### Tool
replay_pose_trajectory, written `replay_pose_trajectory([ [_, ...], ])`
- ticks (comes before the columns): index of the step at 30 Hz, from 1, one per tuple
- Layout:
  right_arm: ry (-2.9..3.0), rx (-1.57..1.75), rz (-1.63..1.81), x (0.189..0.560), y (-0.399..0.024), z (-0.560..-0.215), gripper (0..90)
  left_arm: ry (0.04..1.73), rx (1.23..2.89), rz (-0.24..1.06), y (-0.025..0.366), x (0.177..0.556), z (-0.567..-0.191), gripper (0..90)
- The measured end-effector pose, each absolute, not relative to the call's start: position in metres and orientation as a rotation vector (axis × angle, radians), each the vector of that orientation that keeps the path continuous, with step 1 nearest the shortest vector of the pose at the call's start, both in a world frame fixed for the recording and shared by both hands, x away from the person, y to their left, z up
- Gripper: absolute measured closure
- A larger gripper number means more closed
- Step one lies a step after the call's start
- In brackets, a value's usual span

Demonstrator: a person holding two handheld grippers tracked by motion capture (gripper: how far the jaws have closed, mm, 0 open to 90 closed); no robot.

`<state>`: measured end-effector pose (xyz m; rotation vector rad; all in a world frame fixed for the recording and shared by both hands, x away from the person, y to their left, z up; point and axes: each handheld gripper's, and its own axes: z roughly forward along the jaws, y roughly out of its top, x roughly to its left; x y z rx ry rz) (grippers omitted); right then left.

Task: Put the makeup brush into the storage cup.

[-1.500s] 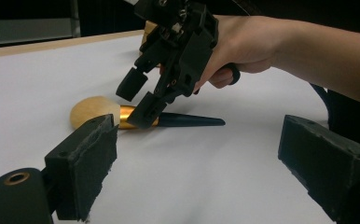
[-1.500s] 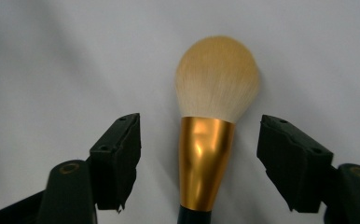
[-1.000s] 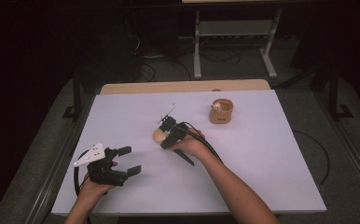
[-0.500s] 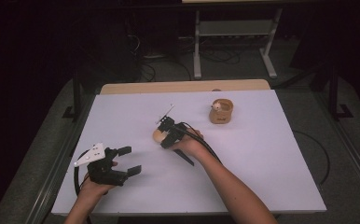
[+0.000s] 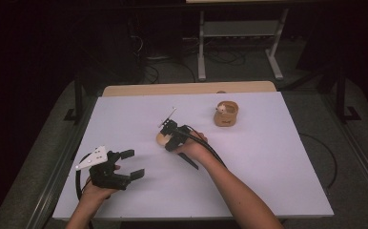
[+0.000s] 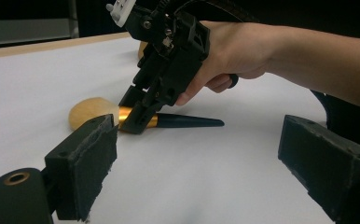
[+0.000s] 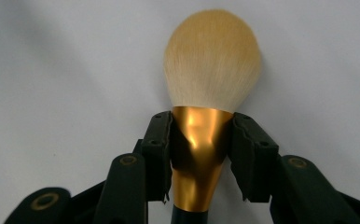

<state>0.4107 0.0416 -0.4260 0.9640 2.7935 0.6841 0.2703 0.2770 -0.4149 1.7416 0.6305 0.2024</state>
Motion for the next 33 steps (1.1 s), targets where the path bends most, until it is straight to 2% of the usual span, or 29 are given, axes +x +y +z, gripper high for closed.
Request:
replay_pose_trajectory([
  [33, 2.763, 1.031, 0.785, 0.407, 0.034, -0.413, 61.4, 0.631, 1.740, 0.200, 0.277, 0.270, -0.415, 11.1],
])
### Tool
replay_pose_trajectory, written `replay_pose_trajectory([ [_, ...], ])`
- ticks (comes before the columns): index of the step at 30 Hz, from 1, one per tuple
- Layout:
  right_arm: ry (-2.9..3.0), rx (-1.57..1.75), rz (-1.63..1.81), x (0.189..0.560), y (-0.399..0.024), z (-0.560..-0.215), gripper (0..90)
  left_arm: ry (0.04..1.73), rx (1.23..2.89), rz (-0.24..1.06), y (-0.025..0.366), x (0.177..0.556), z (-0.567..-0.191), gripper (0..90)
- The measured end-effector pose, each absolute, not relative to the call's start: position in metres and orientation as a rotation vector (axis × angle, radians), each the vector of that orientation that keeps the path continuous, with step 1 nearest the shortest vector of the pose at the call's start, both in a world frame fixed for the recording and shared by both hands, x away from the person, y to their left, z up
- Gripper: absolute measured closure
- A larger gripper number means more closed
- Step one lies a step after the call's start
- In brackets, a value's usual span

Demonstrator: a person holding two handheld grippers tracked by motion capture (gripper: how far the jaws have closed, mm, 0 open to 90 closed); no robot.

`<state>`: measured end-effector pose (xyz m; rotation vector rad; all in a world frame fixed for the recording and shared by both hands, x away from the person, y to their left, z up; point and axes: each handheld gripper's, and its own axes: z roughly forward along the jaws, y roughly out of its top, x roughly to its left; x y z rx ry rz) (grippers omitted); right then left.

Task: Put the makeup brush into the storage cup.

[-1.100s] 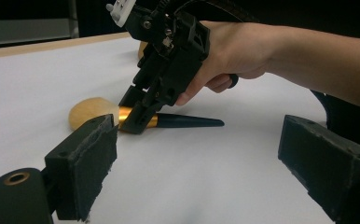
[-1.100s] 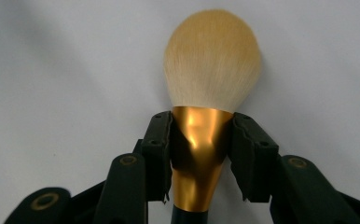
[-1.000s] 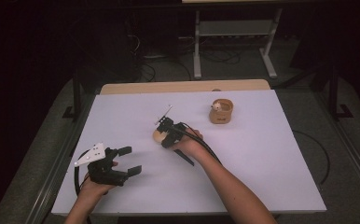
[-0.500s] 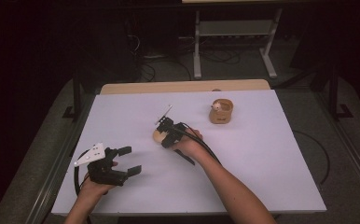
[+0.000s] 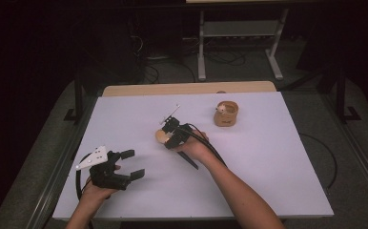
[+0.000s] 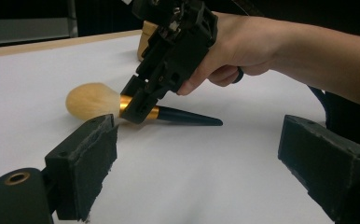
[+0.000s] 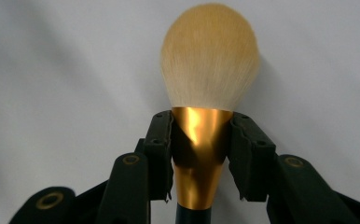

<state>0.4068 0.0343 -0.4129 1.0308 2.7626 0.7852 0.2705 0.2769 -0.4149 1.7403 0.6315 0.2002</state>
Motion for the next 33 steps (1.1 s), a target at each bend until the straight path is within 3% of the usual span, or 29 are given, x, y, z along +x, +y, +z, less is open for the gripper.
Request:
replay_pose_trajectory([
  [33, 2.574, 1.036, 1.149, 0.384, -0.021, -0.368, 61.6, 0.627, 1.748, 0.199, 0.276, 0.270, -0.415, 12.0],
])
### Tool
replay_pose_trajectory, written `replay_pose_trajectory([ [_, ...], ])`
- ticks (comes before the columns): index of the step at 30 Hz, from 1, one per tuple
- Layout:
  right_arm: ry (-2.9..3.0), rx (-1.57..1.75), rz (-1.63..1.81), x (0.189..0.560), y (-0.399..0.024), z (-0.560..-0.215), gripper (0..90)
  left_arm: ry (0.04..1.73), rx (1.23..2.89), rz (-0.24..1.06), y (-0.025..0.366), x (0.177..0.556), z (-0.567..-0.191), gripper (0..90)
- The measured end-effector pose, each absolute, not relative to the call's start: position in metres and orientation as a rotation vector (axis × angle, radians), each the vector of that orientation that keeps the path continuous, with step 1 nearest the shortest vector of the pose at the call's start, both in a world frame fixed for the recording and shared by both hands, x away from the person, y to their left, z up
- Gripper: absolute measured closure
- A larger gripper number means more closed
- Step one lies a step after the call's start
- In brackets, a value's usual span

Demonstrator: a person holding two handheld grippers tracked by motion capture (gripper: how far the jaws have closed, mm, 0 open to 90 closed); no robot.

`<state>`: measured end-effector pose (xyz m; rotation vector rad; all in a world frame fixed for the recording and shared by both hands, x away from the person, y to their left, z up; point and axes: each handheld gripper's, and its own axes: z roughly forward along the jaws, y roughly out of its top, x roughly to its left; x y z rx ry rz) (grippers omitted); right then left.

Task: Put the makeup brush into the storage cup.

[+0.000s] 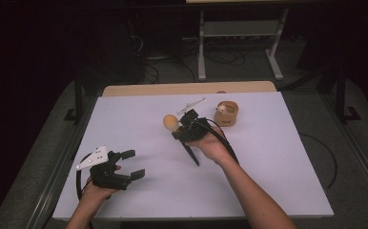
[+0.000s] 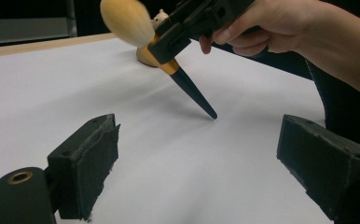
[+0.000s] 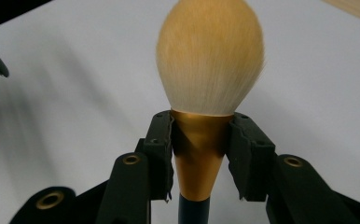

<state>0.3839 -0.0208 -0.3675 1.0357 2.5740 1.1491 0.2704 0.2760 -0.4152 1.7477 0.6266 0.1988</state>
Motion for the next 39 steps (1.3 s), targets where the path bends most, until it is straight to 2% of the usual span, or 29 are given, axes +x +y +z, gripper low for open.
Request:
replay_pose_trajectory([
  [13, 2.453, 0.995, 1.301, 0.373, -0.049, -0.358, 61.7, 0.626, 1.748, 0.197, 0.275, 0.270, -0.415, 12.1],
  [24, 2.313, 0.961, 1.557, 0.360, -0.085, -0.354, 61.6, 0.635, 1.756, 0.202, 0.274, 0.270, -0.415, 12.0],
  [39, 2.219, 0.935, 1.693, 0.345, -0.114, -0.353, 61.6, 0.604, 1.778, 0.225, 0.270, 0.275, -0.413, 12.1],
])
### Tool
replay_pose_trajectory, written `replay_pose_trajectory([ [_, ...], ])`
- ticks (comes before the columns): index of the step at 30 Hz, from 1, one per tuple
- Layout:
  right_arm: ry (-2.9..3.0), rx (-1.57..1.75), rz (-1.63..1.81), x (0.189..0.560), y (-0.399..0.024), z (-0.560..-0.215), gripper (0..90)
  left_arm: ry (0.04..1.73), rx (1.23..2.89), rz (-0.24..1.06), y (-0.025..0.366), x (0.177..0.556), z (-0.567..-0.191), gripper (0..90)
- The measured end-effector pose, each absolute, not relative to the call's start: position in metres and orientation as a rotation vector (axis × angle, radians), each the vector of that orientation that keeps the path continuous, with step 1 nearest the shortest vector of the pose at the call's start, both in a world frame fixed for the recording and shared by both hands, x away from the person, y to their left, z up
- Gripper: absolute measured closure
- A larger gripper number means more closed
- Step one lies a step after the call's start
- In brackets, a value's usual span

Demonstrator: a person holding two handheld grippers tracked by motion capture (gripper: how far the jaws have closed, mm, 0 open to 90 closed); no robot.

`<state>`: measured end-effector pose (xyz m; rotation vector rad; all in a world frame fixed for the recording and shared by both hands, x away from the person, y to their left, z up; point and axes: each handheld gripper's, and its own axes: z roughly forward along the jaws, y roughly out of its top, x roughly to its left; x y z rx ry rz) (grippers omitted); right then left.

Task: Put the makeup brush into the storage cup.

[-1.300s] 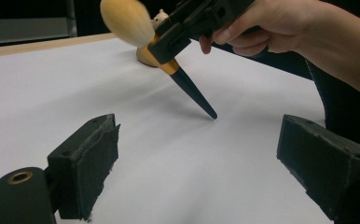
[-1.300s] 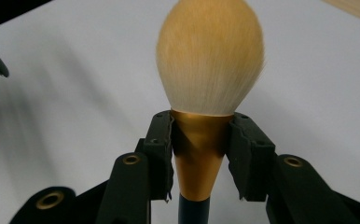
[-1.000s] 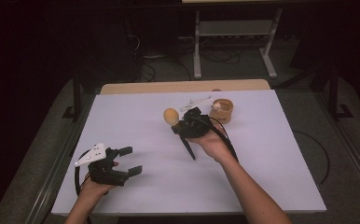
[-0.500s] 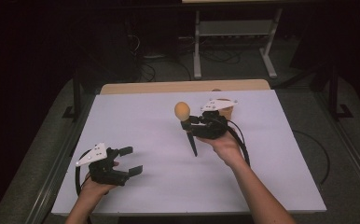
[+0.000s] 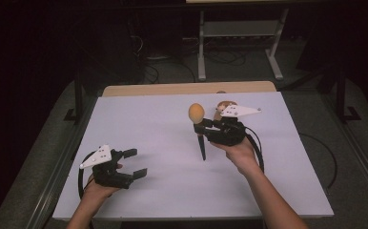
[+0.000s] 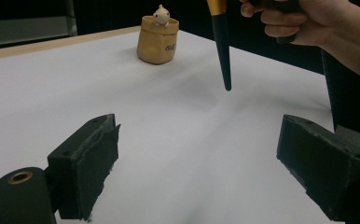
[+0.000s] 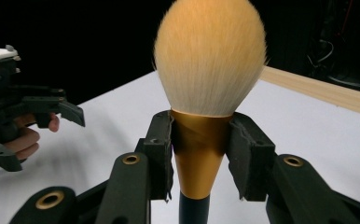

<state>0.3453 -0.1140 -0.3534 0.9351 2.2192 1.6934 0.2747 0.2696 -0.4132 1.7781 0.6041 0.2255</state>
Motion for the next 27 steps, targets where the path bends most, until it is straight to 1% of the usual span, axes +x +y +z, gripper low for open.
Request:
replay_pose_trajectory([
  [11, 2.190, 0.898, 1.770, 0.342, -0.124, -0.349, 61.6, 0.578, 1.772, 0.220, 0.259, 0.281, -0.406, 11.7],
  [16, 2.181, 0.877, 1.786, 0.337, -0.120, -0.346, 61.6, 0.527, 1.791, 0.236, 0.247, 0.287, -0.398, 11.7],
  [27, 2.166, 0.849, 1.823, 0.331, -0.113, -0.345, 61.6, 0.479, 1.791, 0.230, 0.230, 0.297, -0.391, 12.4],
])
